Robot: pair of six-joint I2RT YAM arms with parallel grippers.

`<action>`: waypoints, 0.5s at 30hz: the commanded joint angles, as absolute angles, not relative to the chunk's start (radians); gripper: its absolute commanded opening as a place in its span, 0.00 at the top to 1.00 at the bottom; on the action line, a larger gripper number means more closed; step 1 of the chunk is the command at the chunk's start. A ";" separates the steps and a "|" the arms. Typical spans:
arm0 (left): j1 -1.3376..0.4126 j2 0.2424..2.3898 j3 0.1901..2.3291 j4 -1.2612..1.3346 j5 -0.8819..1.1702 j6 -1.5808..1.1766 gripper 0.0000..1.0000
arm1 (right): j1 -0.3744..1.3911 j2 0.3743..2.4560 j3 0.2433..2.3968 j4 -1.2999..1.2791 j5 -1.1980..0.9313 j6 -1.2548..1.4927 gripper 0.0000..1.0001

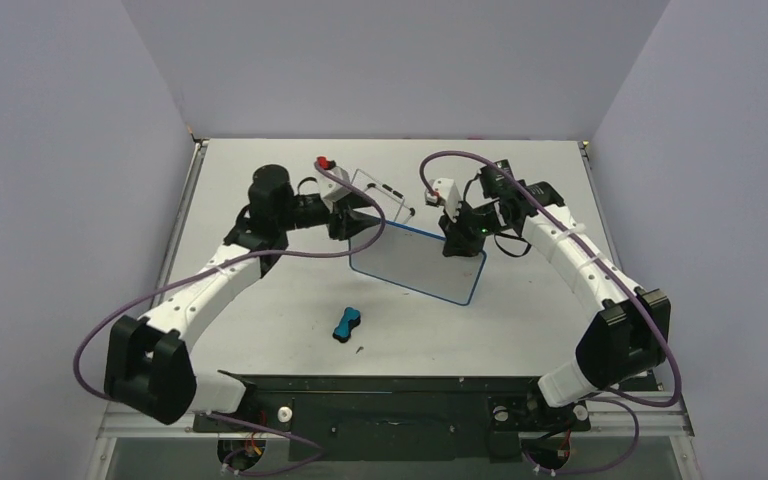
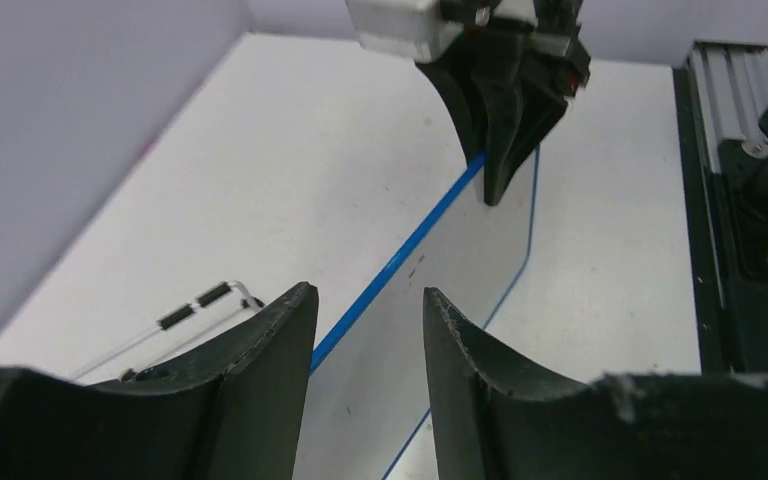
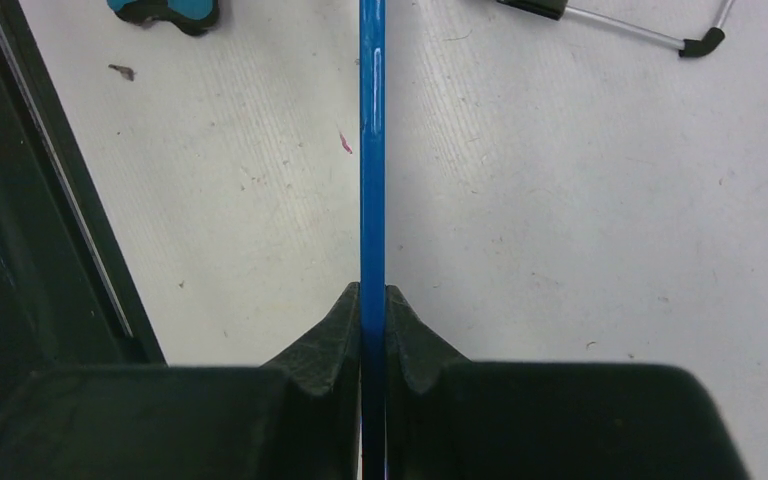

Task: Erase the whiteboard
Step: Adjust the whiteboard at the center of the board, then pick up the whiteboard eraser from the center of the board.

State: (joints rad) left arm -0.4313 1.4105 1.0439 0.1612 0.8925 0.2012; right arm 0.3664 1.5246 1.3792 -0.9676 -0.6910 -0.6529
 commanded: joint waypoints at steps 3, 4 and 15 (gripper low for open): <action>-0.408 1.108 0.920 0.327 0.656 -0.027 0.57 | 0.328 1.447 1.283 -0.856 -0.607 -0.564 1.00; -0.409 1.077 0.872 0.308 0.545 -0.060 0.56 | 0.324 1.443 1.272 -0.853 -0.611 -0.560 1.00; -0.687 0.980 0.708 -0.333 -0.033 -0.526 0.54 | 0.317 1.452 1.237 -0.835 -0.648 -0.530 1.00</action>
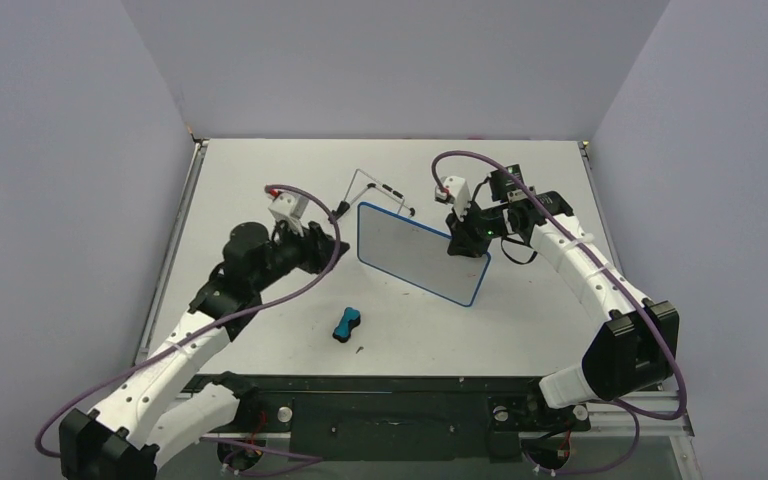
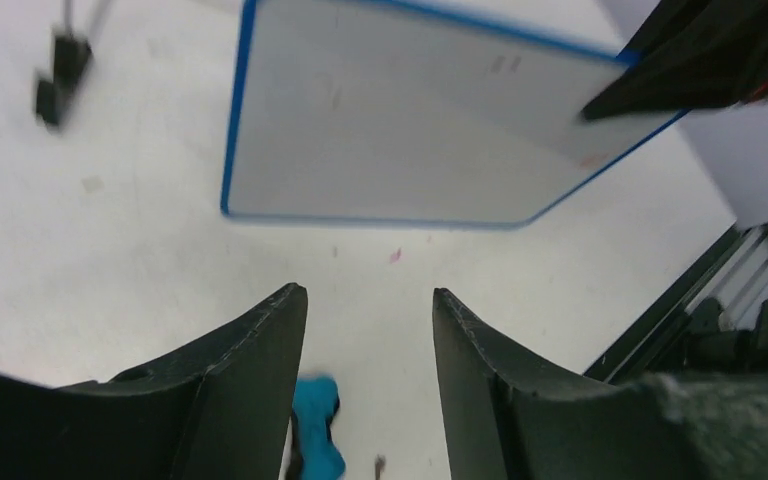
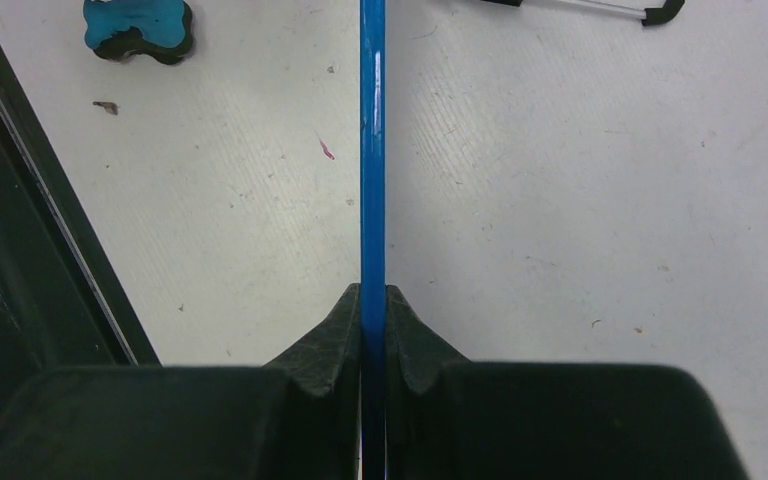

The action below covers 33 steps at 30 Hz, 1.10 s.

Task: Erase the whiteboard
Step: Pick up the whiteboard eraser from the center of the board.

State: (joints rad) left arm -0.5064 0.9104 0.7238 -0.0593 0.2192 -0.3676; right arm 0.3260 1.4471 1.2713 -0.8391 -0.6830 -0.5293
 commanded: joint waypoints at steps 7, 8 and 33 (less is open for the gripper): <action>-0.889 1.268 0.788 -0.499 -0.270 -0.576 0.52 | 0.300 1.452 1.224 -0.830 -0.657 -0.525 1.00; -0.889 1.288 0.792 -0.494 -0.280 -0.566 0.52 | 0.299 1.451 1.223 -0.830 -0.659 -0.525 1.00; -0.890 1.510 0.823 -0.458 -0.234 -0.527 0.75 | 0.291 1.451 1.221 -0.830 -0.669 -0.522 1.00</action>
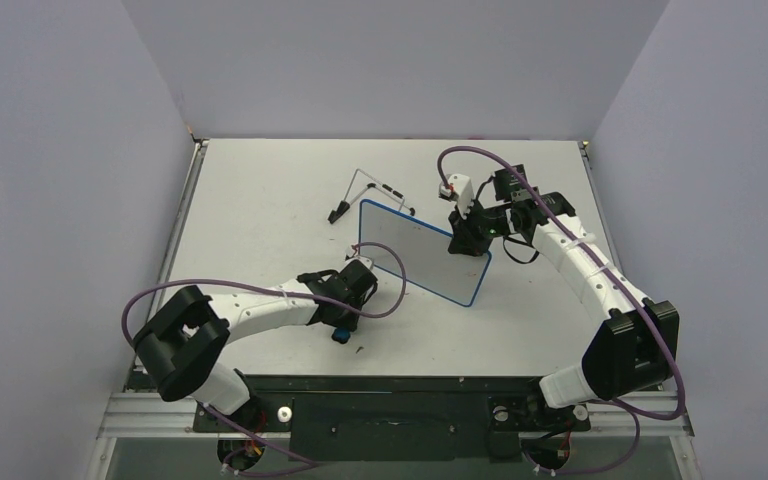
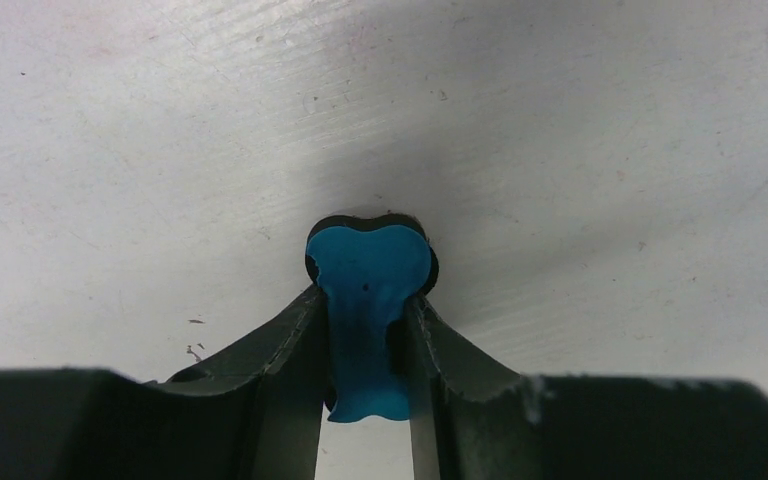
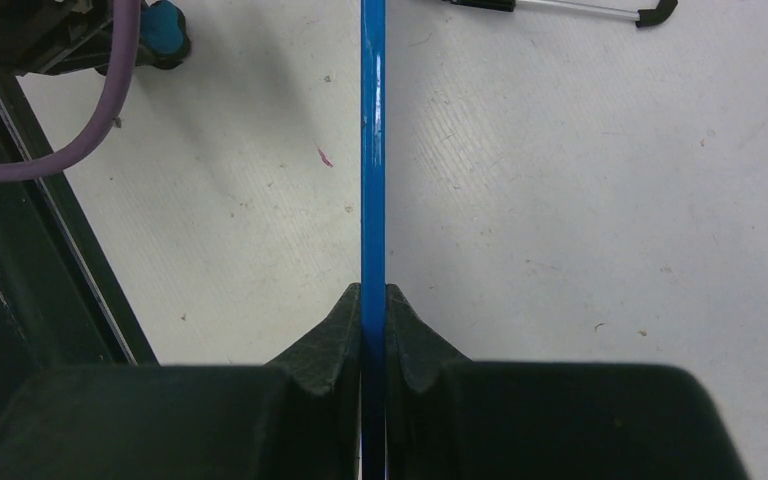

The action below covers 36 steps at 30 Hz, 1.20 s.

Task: Erase the whiteboard
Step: Pick up the whiteboard eraser from the center of the board, then erase the whiteboard at the center of the board.

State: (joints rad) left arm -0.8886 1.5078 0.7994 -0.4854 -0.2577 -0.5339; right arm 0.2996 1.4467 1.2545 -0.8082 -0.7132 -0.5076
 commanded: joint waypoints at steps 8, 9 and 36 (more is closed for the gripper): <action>-0.894 1.392 0.775 -0.367 -0.180 -0.537 1.00 | 0.291 1.448 1.217 -0.823 -0.673 -0.517 1.00; -0.896 1.365 0.730 -0.331 -0.147 -0.542 1.00 | 0.290 1.448 1.213 -0.818 -0.680 -0.511 1.00; -1.250 1.634 0.674 0.849 -0.637 -0.410 1.00 | 0.313 1.445 1.085 -0.534 -0.782 -0.130 1.00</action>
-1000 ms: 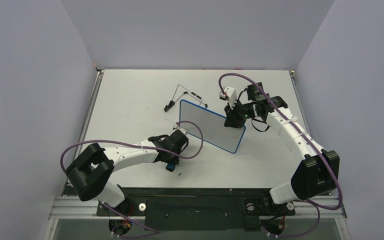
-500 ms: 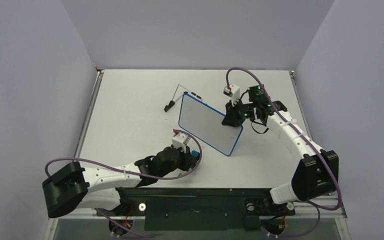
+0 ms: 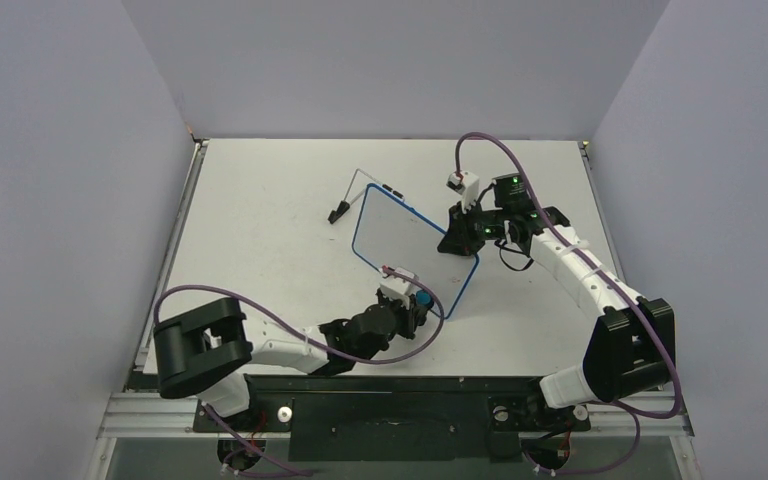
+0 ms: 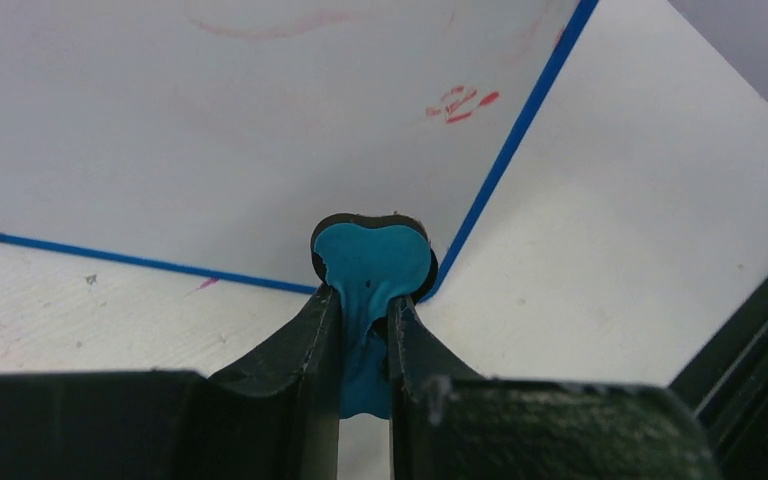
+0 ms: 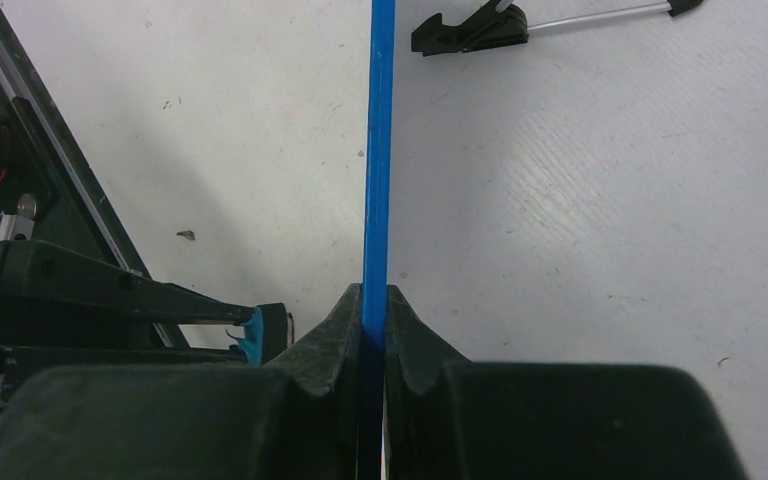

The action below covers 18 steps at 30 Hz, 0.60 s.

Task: Erase the whiteboard
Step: Erase the whiteboard at the center of the board.

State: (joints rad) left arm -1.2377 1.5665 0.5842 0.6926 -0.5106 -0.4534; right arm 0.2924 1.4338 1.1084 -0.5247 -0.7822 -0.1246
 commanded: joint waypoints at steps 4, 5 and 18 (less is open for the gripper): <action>-1.269 1.712 0.761 0.858 -0.736 -0.379 1.00 | 0.314 1.443 1.083 -0.530 -0.787 -0.123 1.00; -1.269 1.734 0.789 0.858 -0.765 -0.376 1.00 | 0.313 1.442 1.081 -0.528 -0.788 -0.121 1.00; -1.270 1.833 0.901 0.850 -0.772 -0.355 1.00 | 0.326 1.445 1.081 -0.525 -0.793 -0.121 1.00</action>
State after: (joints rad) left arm -1.2739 1.8214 0.8421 0.8257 -0.8165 -0.3573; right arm 0.3031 1.4357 1.1011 -0.5133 -0.7841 -0.1001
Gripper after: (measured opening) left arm 0.114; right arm 0.039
